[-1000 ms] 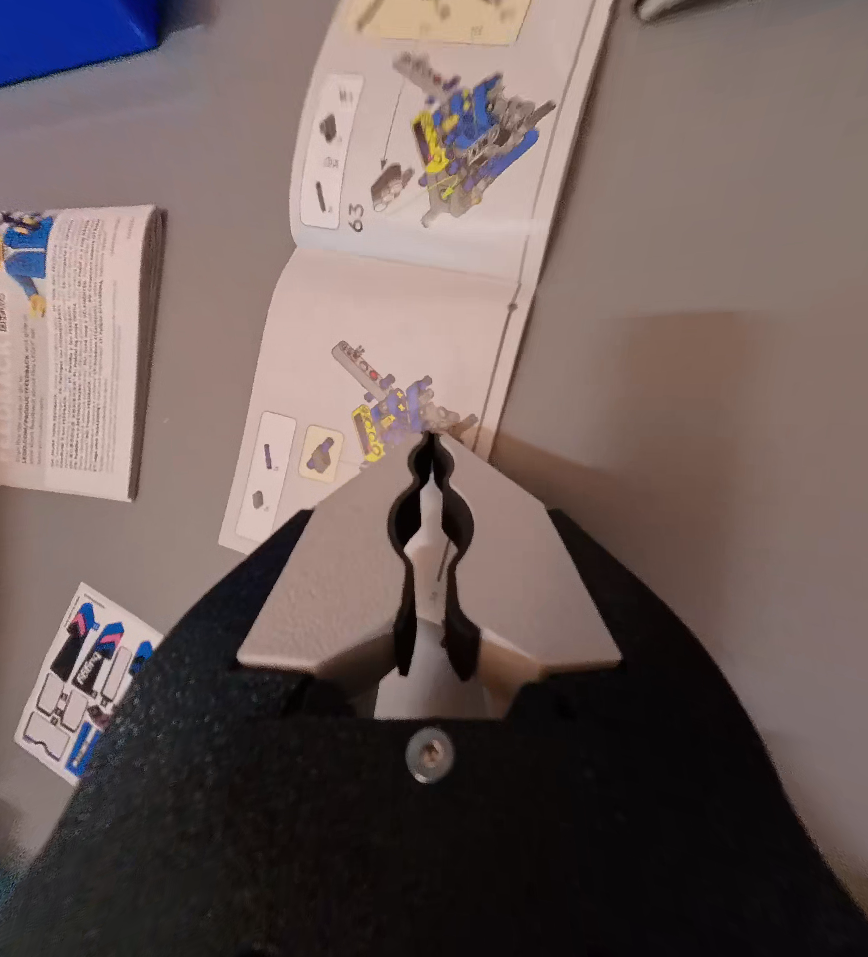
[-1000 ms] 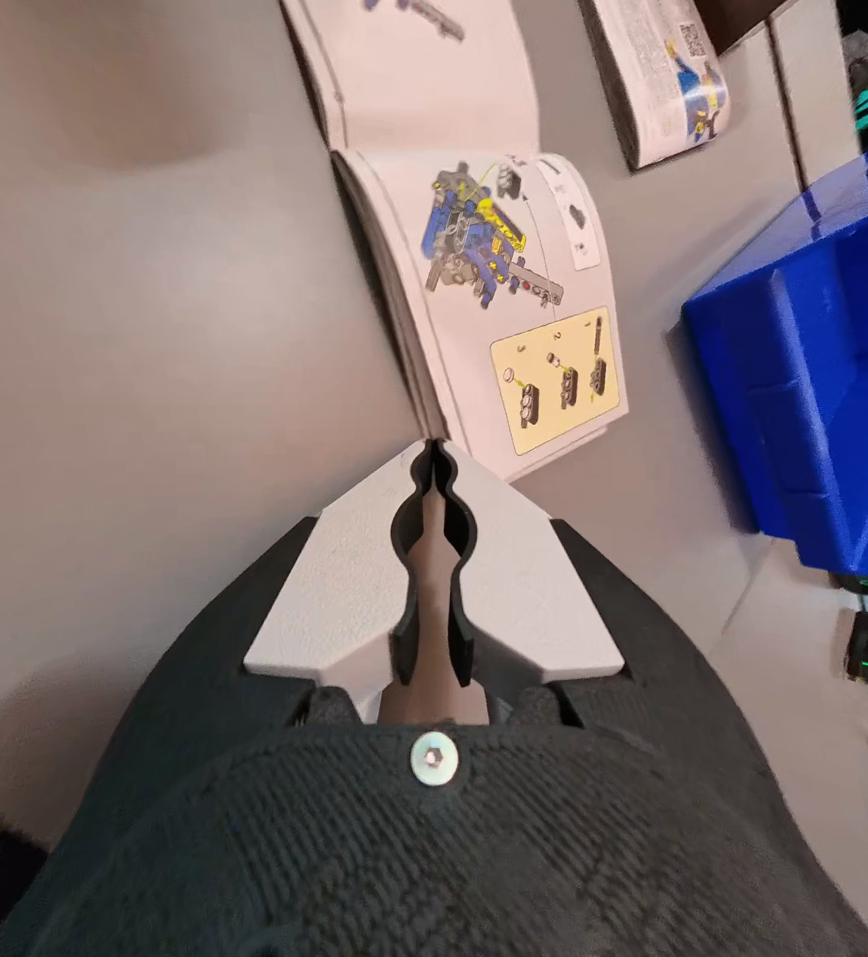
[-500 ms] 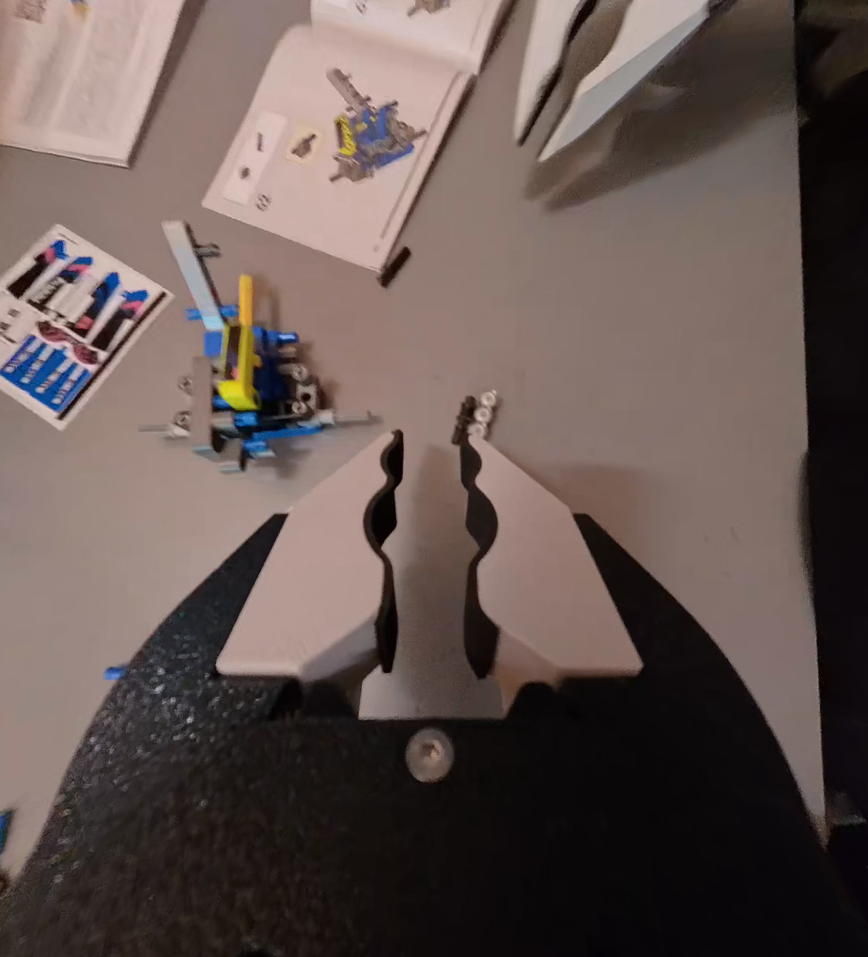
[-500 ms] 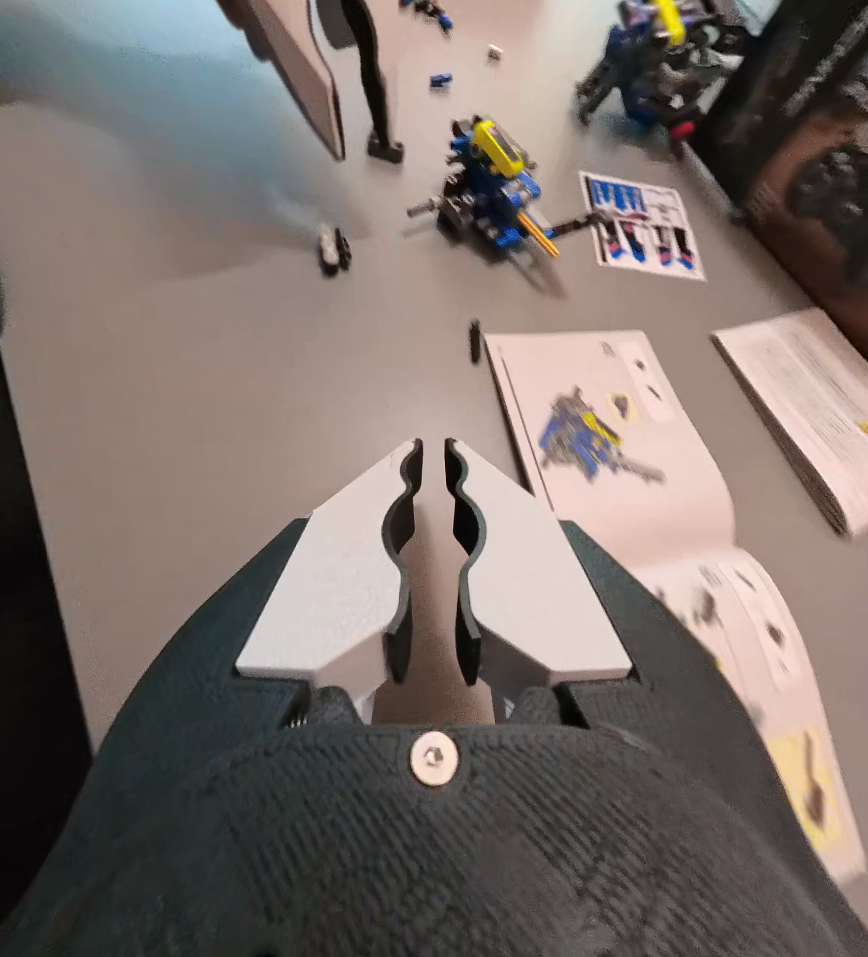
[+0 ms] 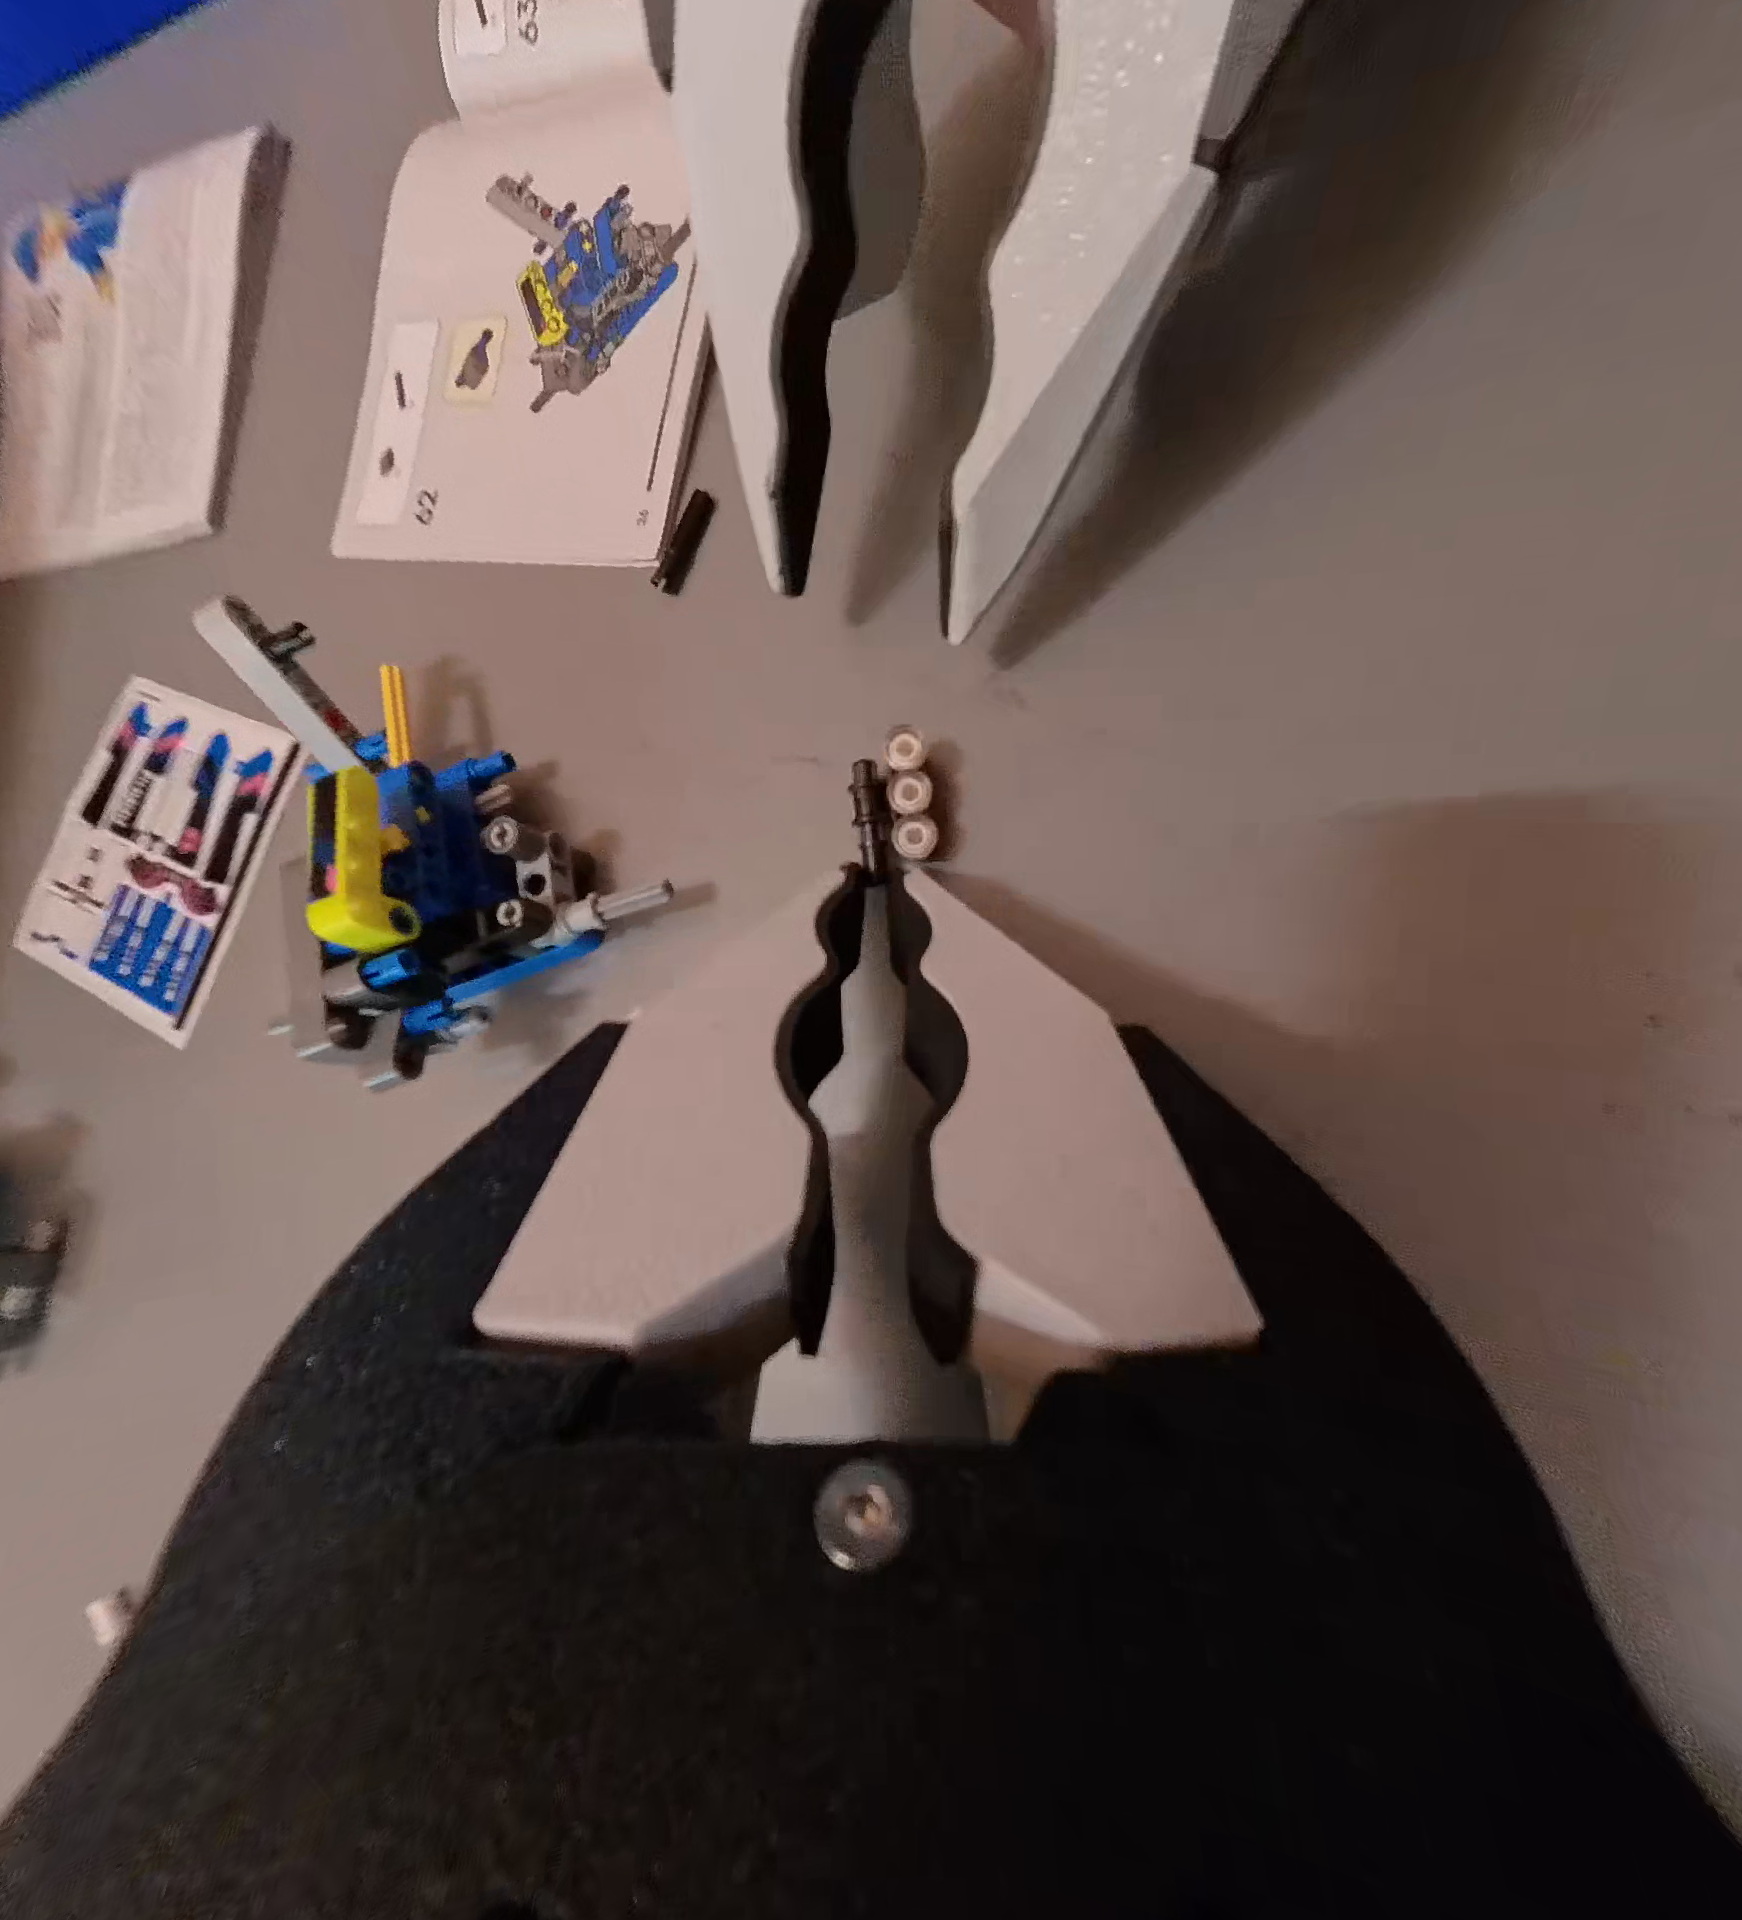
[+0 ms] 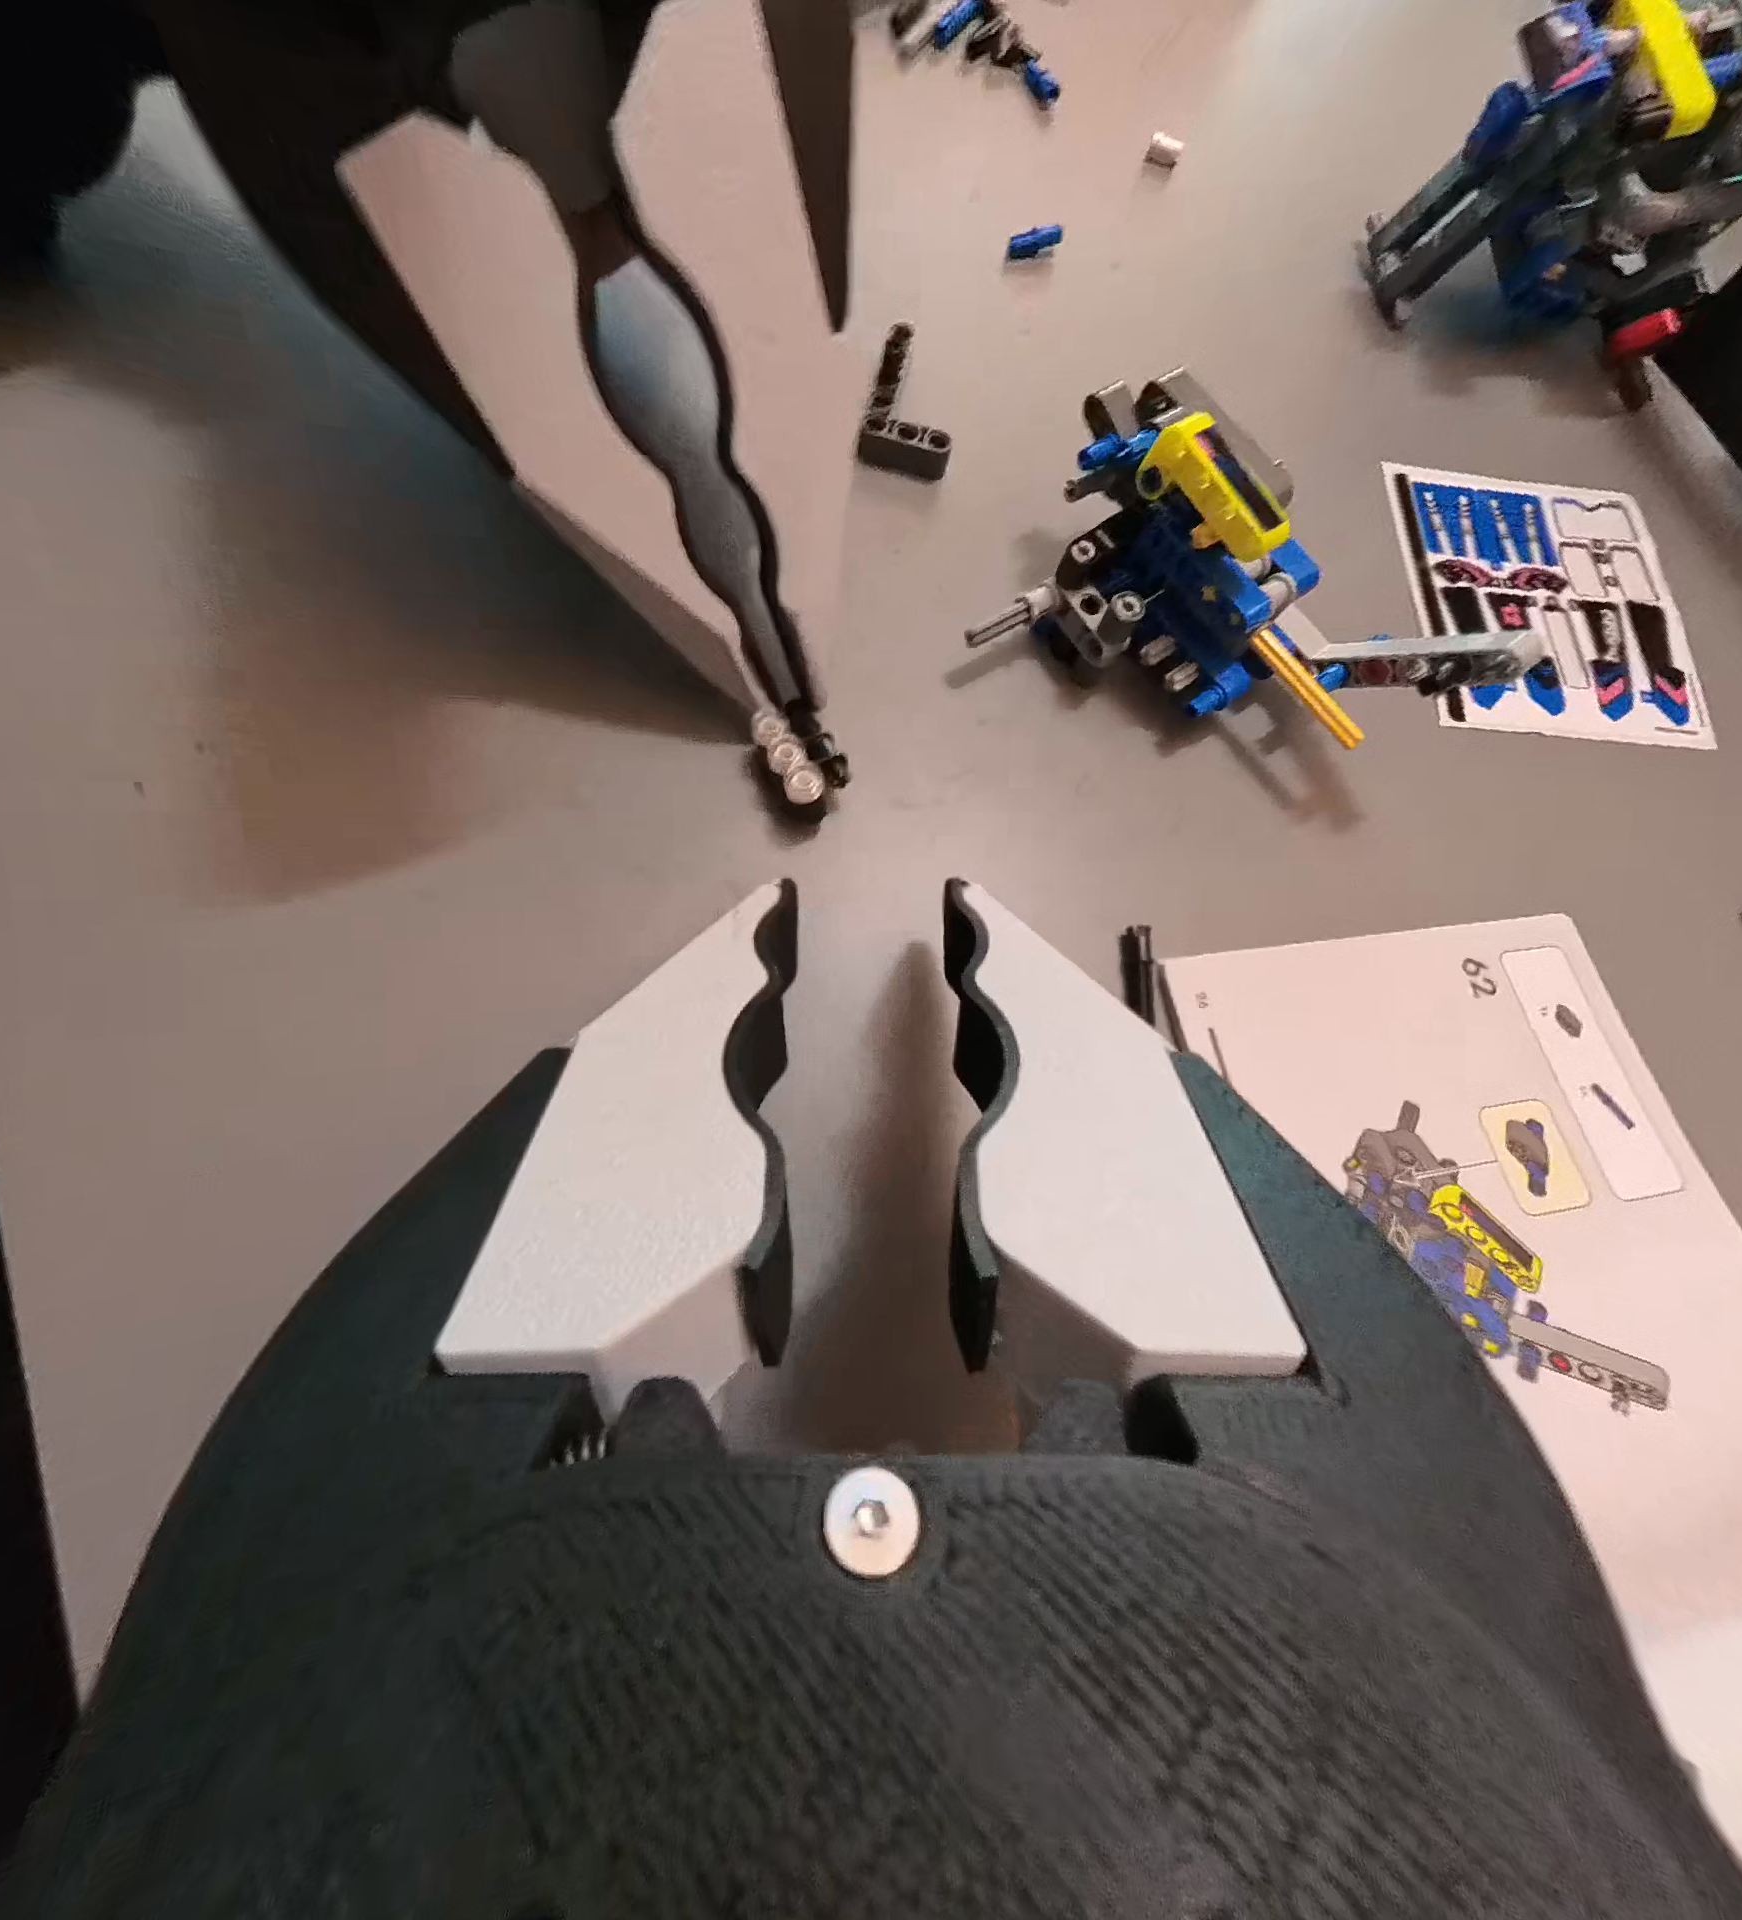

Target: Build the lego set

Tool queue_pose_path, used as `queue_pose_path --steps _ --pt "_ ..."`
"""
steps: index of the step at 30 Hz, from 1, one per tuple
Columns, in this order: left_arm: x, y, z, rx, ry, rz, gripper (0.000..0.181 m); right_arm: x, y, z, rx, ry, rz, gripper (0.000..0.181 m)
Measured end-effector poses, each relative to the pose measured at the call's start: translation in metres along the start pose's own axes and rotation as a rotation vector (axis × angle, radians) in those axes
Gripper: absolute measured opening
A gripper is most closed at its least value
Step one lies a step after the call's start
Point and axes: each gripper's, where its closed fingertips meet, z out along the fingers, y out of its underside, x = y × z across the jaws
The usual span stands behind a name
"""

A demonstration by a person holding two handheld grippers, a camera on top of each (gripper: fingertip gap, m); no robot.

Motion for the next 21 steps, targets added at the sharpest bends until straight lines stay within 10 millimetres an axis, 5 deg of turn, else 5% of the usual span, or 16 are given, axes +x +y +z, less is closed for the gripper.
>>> queue_pose_path --steps 1,6,14,21 --pt "-0.002 0.0 -0.001 0.008 -0.026 0.027 0.001 0.001 -0.004 0.001 0.016 0.0 0.019 0.027" --pt "-0.021 -0.008 -0.017 0.053 -0.268 0.307 0.001 0.0 -0.017 0.009 0.044 0.074 -0.102 0.031" --pt "-0.025 -0.024 -0.039 0.129 -0.446 0.612 0.001 -0.005 -0.044 0.011 0.196 0.0 0.149 0.033" --pt "-0.027 -0.035 -0.043 0.155 -0.562 0.852 0.0 -0.003 -0.054 0.004 0.281 -0.01 0.207 0.015"
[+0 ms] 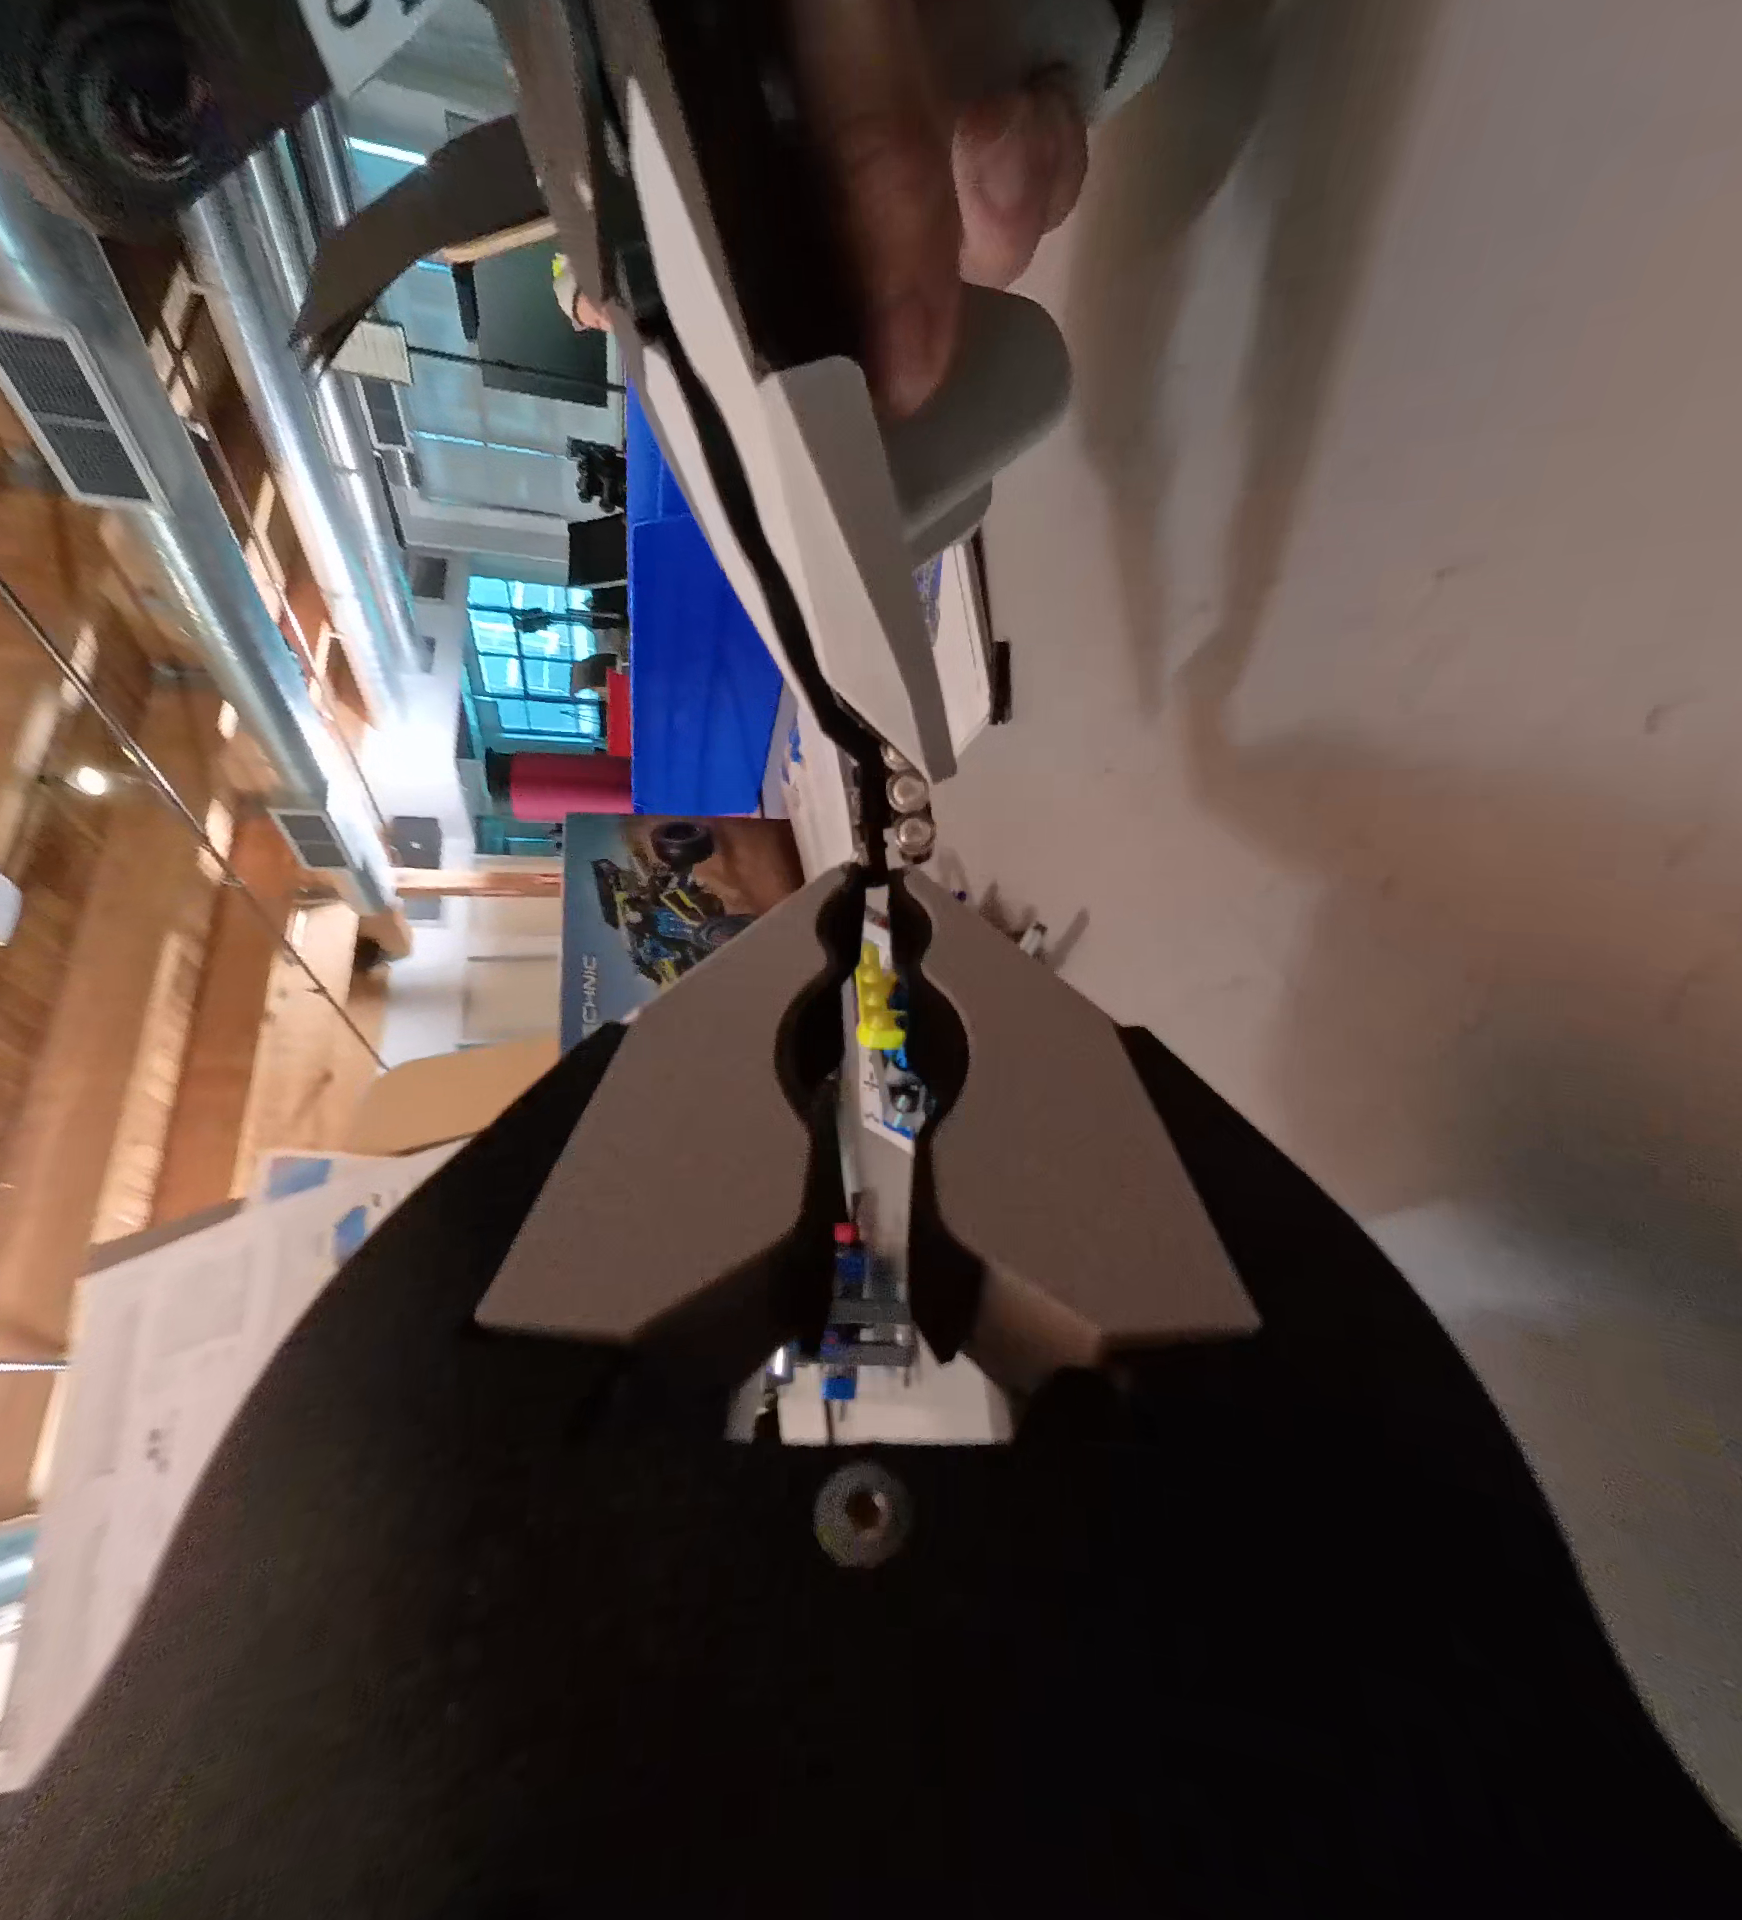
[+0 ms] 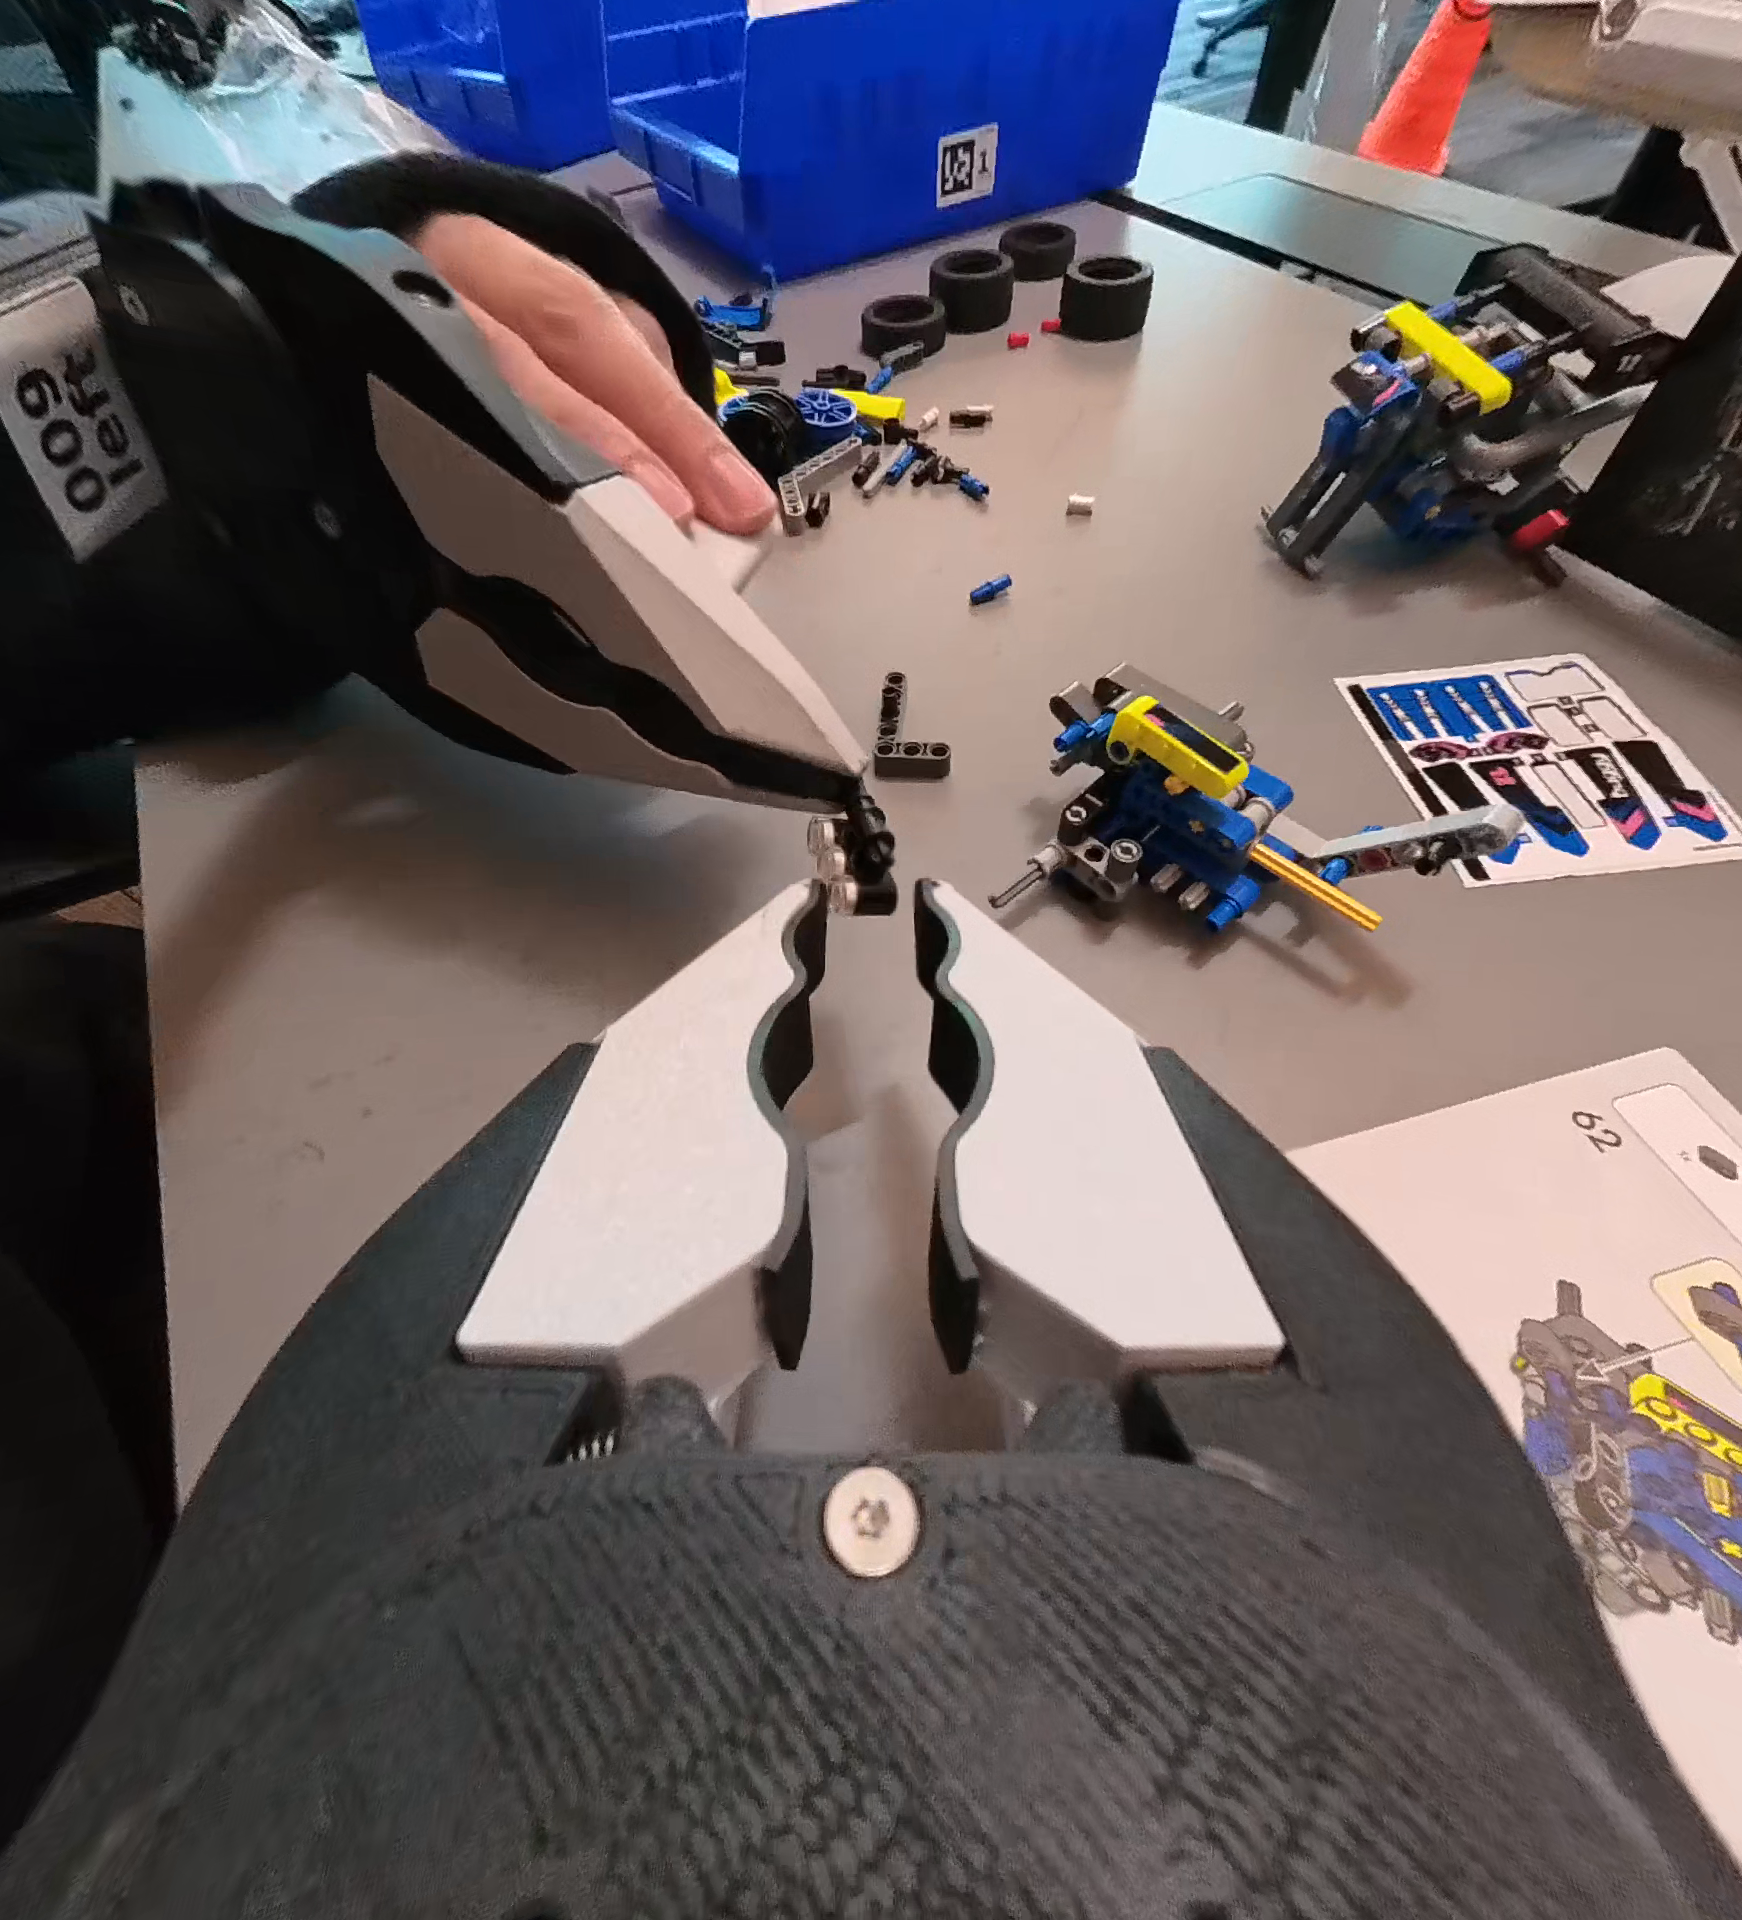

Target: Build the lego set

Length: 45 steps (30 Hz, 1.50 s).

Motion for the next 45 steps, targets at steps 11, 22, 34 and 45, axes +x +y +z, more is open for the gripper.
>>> queue_pose_path --steps 11,22,34,45 --pt "-0.001 0.002 0.001 -0.005 -0.06 0.097 0.0 -0.005 -0.007 -0.003 0.051 -0.012 -0.046 0.011" --pt "-0.004 0.004 -0.003 -0.011 -0.099 0.152 0.0 0.003 -0.011 -0.004 0.062 -0.01 -0.011 0.011" --pt "-0.004 0.004 -0.003 -0.021 -0.117 0.188 0.0 0.001 -0.011 0.004 0.058 -0.036 0.013 0.01" --pt "-0.002 0.055 -0.003 -0.09 0.07 -0.551 0.024 0.014 -0.006 0.013 0.022 0.09 -0.05 0.006"
